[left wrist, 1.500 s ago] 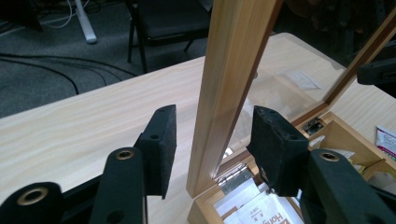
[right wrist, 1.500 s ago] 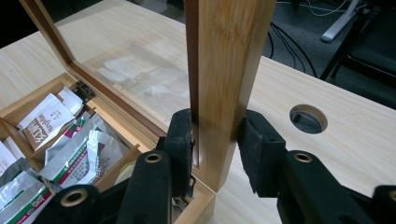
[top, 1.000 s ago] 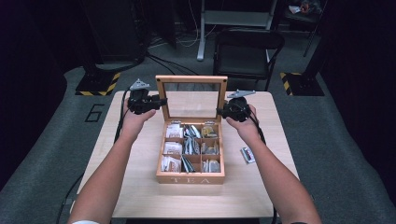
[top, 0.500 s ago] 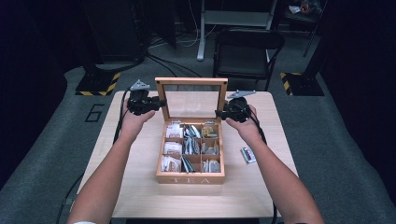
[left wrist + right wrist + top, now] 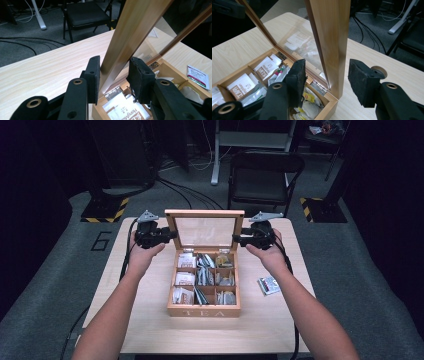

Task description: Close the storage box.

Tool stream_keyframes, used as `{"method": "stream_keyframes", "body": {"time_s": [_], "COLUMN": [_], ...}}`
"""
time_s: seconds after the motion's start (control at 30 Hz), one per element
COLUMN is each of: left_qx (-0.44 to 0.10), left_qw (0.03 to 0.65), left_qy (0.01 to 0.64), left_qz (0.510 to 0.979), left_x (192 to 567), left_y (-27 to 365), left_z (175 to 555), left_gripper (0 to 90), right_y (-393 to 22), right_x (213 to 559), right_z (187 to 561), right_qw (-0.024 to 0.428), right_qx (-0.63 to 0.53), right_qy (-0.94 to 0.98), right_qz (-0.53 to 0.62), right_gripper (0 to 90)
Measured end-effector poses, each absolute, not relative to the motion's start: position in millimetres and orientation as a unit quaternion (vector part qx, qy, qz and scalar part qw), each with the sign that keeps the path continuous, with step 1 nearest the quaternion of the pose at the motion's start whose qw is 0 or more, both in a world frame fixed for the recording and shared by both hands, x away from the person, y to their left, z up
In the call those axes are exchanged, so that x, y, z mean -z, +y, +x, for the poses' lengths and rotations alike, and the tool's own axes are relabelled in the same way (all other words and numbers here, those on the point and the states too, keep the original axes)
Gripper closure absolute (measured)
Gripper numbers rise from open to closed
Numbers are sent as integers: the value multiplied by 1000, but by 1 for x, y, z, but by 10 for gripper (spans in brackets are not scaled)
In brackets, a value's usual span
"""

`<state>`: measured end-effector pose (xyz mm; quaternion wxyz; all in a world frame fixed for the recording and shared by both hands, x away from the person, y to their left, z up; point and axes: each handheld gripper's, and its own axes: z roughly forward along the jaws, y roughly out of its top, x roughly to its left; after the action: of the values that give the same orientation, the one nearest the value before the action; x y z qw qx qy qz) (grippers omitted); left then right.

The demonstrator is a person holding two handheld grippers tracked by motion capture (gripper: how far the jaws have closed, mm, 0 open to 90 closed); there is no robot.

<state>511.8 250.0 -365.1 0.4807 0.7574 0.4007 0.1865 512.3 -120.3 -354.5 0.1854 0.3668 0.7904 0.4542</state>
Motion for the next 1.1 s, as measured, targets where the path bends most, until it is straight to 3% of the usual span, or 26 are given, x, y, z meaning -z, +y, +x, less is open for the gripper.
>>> {"method": "stream_keyframes", "body": {"time_s": [0.8, 1.1], "left_qx": [-176, -174], "left_qw": [480, 470], "left_qy": [385, 379], "left_qz": [768, 778], "left_x": [378, 382], "left_y": [254, 254], "left_z": [477, 468], "left_gripper": [604, 600], "right_y": [-121, -122], "right_x": [335, 336], "right_z": [449, 443], "right_qw": [203, 203], "right_qx": [-483, -496], "right_qy": [789, 781], "right_qz": [320, 321], "right_gripper": [423, 516]}}
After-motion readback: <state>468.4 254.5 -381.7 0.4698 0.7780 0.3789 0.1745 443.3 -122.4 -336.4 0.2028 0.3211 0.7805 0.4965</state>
